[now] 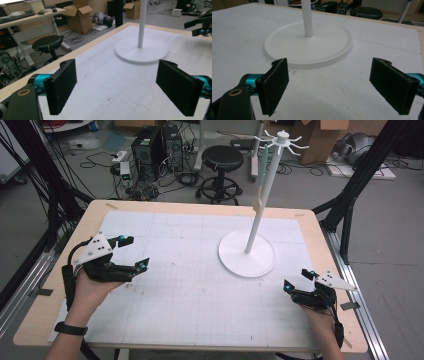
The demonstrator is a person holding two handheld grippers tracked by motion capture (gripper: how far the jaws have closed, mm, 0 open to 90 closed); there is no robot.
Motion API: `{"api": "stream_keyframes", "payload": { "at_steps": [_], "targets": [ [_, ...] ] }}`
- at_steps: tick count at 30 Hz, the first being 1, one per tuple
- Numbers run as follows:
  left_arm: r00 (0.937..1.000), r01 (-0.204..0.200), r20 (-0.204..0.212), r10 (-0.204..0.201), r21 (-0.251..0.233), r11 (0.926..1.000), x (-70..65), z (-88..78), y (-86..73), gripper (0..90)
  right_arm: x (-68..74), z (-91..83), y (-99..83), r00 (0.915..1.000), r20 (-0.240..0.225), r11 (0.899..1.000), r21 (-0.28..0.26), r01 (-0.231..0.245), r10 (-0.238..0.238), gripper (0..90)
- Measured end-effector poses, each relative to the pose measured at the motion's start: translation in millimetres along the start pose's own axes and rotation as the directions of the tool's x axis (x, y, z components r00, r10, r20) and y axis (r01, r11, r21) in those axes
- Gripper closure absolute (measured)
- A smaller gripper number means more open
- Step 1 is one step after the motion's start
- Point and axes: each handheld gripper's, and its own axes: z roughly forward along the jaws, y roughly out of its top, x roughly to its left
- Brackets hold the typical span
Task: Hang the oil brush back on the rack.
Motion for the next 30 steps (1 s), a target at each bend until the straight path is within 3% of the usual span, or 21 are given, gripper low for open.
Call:
{"api": "stream_keyframes", "payload": {
  "at_steps": [15, 22, 30],
  "targets": [
    [0.9971, 0.059, -0.049, -0.059, -0.005, 0.9983, 7.2, -9.9, -59.1, 16.5, -1.6, -0.6, -0.5, 1.0000, -0.002, 1.000, 0.001, -0.001, 0.001, 15.1],
    [0.9948, 0.072, -0.072, -0.071, 0.007, 0.9974, 4.2, -8.1, -78.8, 15.8, -1.7, -0.3, -0.9, 1.0000, -0.005, 1.000, 0.005, 0.006, -0.006, 15.1],
    [0.9943, 0.086, -0.065, -0.084, 0.024, 0.9960, 0.2, -5.8, -92.5, 15.8, -0.8, -0.4, -0.8, 1.0000, -0.005, 1.000, 0.011, 0.003, -0.003, 15.1]
  ]
}}
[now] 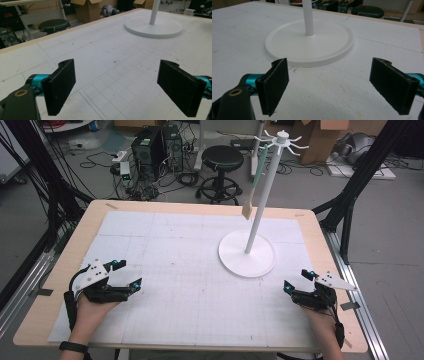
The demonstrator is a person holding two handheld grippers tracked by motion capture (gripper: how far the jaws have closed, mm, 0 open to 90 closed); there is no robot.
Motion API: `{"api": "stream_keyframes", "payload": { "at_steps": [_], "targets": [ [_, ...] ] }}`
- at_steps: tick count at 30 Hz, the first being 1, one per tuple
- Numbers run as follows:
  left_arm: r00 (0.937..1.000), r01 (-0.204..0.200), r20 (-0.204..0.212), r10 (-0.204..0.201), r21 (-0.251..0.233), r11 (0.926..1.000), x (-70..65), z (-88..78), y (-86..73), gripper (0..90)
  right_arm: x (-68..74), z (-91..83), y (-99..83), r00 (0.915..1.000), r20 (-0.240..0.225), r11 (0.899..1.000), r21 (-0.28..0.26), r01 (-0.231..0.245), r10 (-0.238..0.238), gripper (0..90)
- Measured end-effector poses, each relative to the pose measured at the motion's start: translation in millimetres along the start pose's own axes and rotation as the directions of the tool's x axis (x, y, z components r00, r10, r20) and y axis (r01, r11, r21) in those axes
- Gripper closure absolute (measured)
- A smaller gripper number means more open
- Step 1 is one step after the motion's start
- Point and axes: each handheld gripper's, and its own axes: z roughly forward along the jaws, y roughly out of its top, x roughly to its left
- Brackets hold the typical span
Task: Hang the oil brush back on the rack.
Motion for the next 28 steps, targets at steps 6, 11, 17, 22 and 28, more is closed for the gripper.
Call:
{"api": "stream_keyframes", "payload": {
  "at_steps": [6, 11, 17, 22, 28],
  "targets": [
    [0.9998, 0.010, -0.017, -0.010, -0.002, 0.9999, 1.1, 1.1, -5.3, 15.8, 0.1, 0.6, -0.5, 1.0000, -0.001, 1.000, 0.002, 0.008, -0.008, 15.1],
    [0.9996, 0.017, -0.024, -0.017, -0.011, 0.9998, 1.8, 0.8, -6.4, 15.8, 0.1, 0.8, -0.5, 1.0000, -0.001, 1.000, 0.006, 0.010, -0.010, 15.1],
    [0.9995, 0.018, -0.027, -0.018, -0.011, 0.9998, 1.5, 0.6, -6.2, 15.8, 0.5, 1.5, -0.7, 0.9999, -0.004, 1.000, 0.006, 0.010, -0.010, 15.1],
    [0.9995, 0.018, -0.026, -0.018, -0.011, 0.9998, 1.5, 0.3, -5.9, 15.8, 0.4, 1.7, -0.6, 0.9999, -0.004, 1.000, 0.007, 0.013, -0.013, 15.1],
    [0.9994, 0.017, -0.030, -0.017, -0.012, 0.9998, 1.7, 0.8, -6.1, 15.8, 0.2, 2.0, -0.7, 0.9999, -0.005, 1.000, 0.005, 0.012, -0.012, 15.1]
  ]
}}
